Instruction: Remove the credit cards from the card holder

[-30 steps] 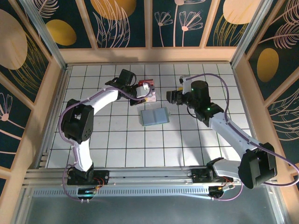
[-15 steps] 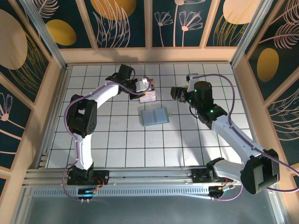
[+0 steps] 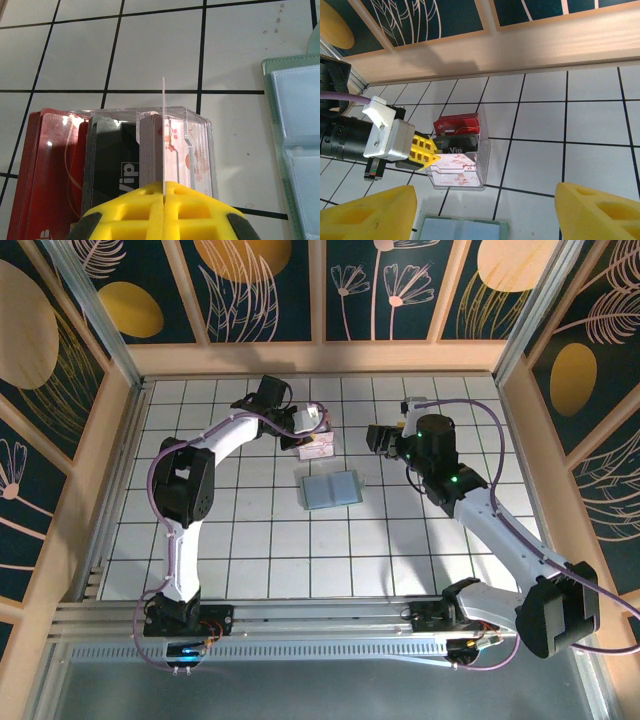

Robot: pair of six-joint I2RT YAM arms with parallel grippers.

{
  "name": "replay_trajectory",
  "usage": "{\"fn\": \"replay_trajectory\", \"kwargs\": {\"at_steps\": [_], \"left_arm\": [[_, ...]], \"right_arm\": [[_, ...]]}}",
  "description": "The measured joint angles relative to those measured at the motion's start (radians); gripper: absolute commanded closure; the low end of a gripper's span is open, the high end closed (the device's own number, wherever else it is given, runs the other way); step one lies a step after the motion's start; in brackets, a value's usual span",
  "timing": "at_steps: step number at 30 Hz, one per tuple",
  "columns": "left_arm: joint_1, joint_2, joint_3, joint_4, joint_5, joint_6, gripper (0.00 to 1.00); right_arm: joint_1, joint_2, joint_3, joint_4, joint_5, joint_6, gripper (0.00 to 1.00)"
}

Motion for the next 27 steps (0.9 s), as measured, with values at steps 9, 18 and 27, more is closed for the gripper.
{"fn": "replay_trajectory", "kwargs": {"at_steps": [9,18,27], "left_arm": [[0.000,0.011,0.003,-0.027,-0.003,0.004,1.00],[0.001,0.034,0.007,-0.053,-0.032,0.006,0.81],[0.006,0.034,0.013,-0.068,-0.055,0.014,0.62]], "right_arm": [[0.000,-0.001,-0.003,0.001,0.000,0.003,0.26],[0.000,-0.002,-0.006,0.002,-0.001,0.004,0.26],[0.000,-0.002,-0.006,0.005,-0.005,0.019,0.26]]}}
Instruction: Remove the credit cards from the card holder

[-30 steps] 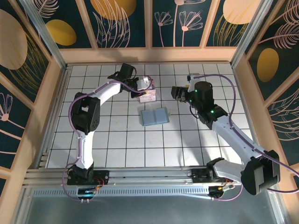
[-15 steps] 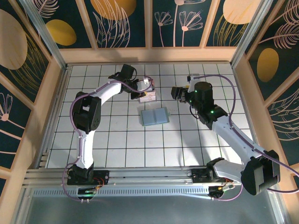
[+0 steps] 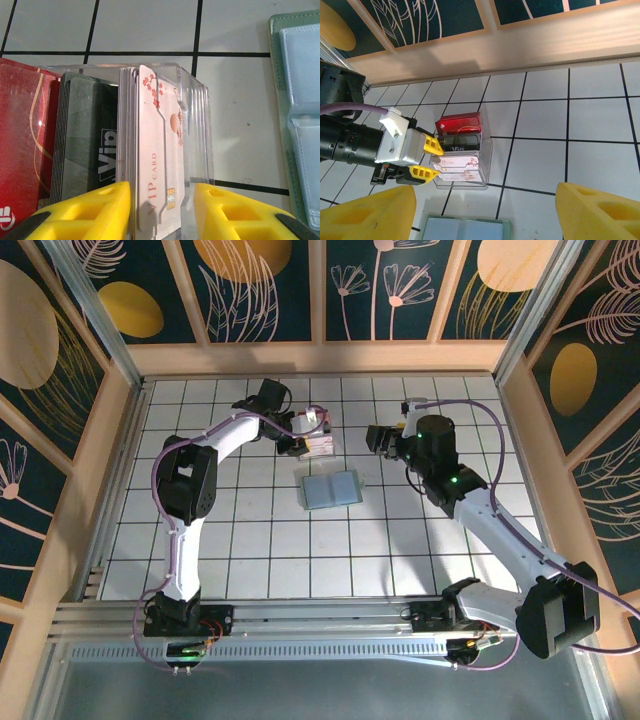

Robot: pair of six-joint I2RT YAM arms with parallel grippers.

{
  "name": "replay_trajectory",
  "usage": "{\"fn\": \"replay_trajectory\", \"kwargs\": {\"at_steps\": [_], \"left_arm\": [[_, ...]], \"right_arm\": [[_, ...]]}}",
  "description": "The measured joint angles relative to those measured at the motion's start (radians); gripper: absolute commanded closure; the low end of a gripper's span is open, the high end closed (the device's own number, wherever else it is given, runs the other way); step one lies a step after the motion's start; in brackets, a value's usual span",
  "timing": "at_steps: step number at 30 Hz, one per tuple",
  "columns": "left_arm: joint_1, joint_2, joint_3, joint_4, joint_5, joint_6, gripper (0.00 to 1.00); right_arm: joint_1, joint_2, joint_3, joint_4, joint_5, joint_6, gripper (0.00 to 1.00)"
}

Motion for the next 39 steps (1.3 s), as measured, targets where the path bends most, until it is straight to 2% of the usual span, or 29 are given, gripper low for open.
{"fn": "replay_trajectory", "kwargs": {"at_steps": [11,18,26,27,29,30,32,39], "left_arm": [[0.000,-0.048,-0.010,-0.018,0.003,-0.001,0.63],[0.000,-0.229,-0.127,0.064,0.002,-0.050,0.62],[0.000,-0.441,-0.315,0.229,-0.050,-0.160,0.59],[0.000,-0.459,-0.331,0.246,-0.057,-0.180,0.57],[0.000,-0.494,-0.361,0.275,-0.076,-0.219,0.26],[0.000,-0.511,-0.376,0.291,-0.082,-0.244,0.15],[0.000,-0.547,-0.414,0.324,-0.097,-0.292,0.02],[0.000,-0.697,-0.594,0.485,-0.182,-0.521,0.01]], "right_arm": [[0.000,0.000,0.000,0.001,-0.007,0.001,0.26],[0.008,0.000,0.000,-0.001,0.003,0.003,0.26],[0.076,0.039,0.008,-0.028,0.060,0.006,0.26],[0.084,0.048,0.012,-0.033,0.067,0.008,0.26],[0.107,0.067,0.024,-0.050,0.092,0.012,0.27],[0.119,0.078,0.032,-0.060,0.105,0.019,0.27],[0.150,0.103,0.049,-0.084,0.132,0.027,0.28],[0.234,0.206,0.098,-0.170,0.185,0.088,0.35]]}}
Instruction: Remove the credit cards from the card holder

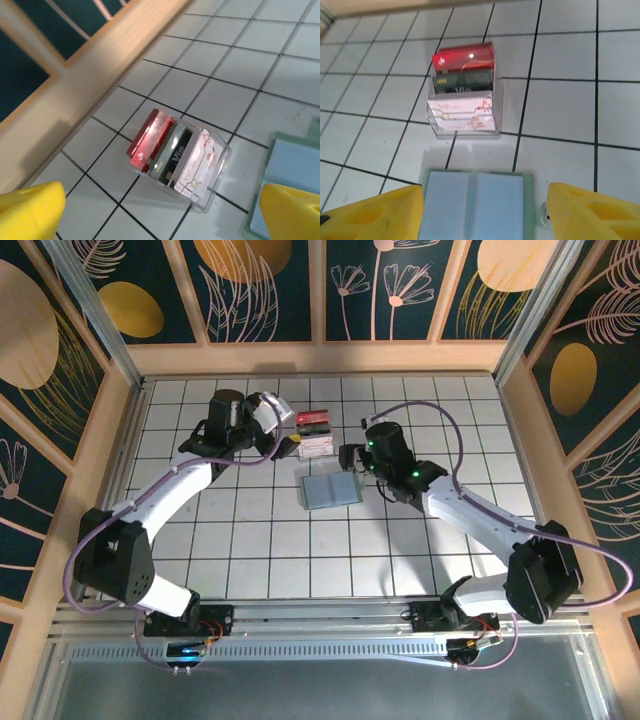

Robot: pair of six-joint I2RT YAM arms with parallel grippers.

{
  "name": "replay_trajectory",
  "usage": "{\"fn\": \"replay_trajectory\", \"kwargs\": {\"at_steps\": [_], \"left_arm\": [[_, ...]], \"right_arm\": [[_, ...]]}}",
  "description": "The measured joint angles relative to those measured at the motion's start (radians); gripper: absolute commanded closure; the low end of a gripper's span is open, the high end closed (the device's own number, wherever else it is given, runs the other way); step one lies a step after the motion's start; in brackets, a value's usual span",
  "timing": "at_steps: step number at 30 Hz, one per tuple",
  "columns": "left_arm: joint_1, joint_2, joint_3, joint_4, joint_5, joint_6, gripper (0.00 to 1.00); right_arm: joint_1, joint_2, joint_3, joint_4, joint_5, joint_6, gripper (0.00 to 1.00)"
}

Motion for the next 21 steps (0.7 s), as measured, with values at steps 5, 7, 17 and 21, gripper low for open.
{"fn": "replay_trajectory", "kwargs": {"at_steps": [5,7,17,21], "left_arm": [[0.000,-0.086,-0.107,0.132,-0.188,-0.220,0.01],[0.000,-0.110,-0.142,0.167,-0.280,-0.307,0.01],[0.000,-0.227,-0.345,0.219,-0.658,-0.694,0.01],[0.000,-0.249,-0.386,0.218,-0.714,-0.775,0.01]], "right_arm": [[0.067,0.098,0.041,-0.074,0.015,0.065,0.40],[0.097,0.150,0.069,-0.100,0.022,0.088,0.43],[0.212,0.416,0.227,-0.200,0.025,0.129,0.50],[0.231,0.500,0.286,-0.230,0.026,0.129,0.50]]}}
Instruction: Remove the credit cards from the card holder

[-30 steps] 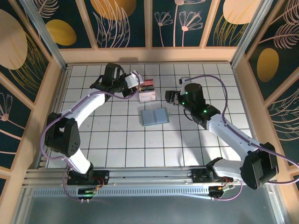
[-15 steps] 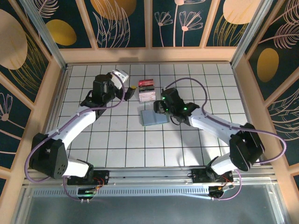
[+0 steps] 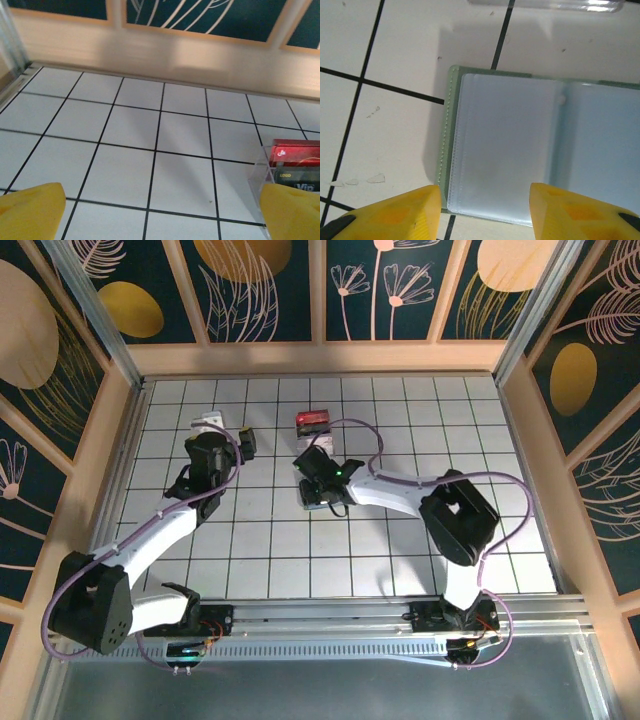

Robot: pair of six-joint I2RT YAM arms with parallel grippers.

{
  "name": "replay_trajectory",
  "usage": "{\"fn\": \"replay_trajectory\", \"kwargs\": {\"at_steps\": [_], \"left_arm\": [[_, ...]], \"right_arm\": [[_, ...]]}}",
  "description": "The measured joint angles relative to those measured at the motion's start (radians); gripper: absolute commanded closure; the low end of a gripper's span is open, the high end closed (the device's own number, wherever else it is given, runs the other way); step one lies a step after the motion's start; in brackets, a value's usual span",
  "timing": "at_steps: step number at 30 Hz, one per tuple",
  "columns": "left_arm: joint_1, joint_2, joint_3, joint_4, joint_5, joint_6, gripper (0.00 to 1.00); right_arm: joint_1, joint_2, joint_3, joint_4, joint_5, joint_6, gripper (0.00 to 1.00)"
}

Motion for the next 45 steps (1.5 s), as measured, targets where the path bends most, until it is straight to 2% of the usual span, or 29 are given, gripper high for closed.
{"fn": "replay_trajectory", "kwargs": {"at_steps": [4,8,13,23,26,29,32,45], "left_arm": [[0.000,-0.001,-0.015,0.000,-0.037,-0.040,0.01],[0.000,-0.001,-0.016,0.000,-0.048,-0.056,0.01],[0.000,0.001,-0.016,0.000,-0.047,-0.064,0.01],[0.000,0.002,-0.016,0.000,-0.047,-0.067,0.01],[0.000,0.003,-0.016,0.000,-0.047,-0.067,0.01],[0.000,0.003,-0.016,-0.001,-0.045,-0.067,0.01],[0.000,0.003,-0.016,-0.001,-0.043,-0.066,0.01],[0.000,0.003,-0.016,-0.001,-0.032,-0.055,0.01]], "right_arm": [[0.002,0.052,0.030,-0.025,0.000,0.000,0.49],[0.002,0.098,0.068,-0.045,0.000,-0.004,0.41],[0.002,0.131,0.078,-0.064,0.010,-0.004,0.41],[0.006,0.136,0.077,-0.055,0.021,0.018,0.68],[0.001,0.130,0.074,-0.044,0.002,0.022,0.71],[-0.013,0.116,0.060,-0.027,-0.029,0.023,0.70],[-0.033,0.097,0.043,-0.008,-0.066,0.024,0.60],[-0.054,0.074,0.038,-0.005,-0.067,0.027,0.58]]}}
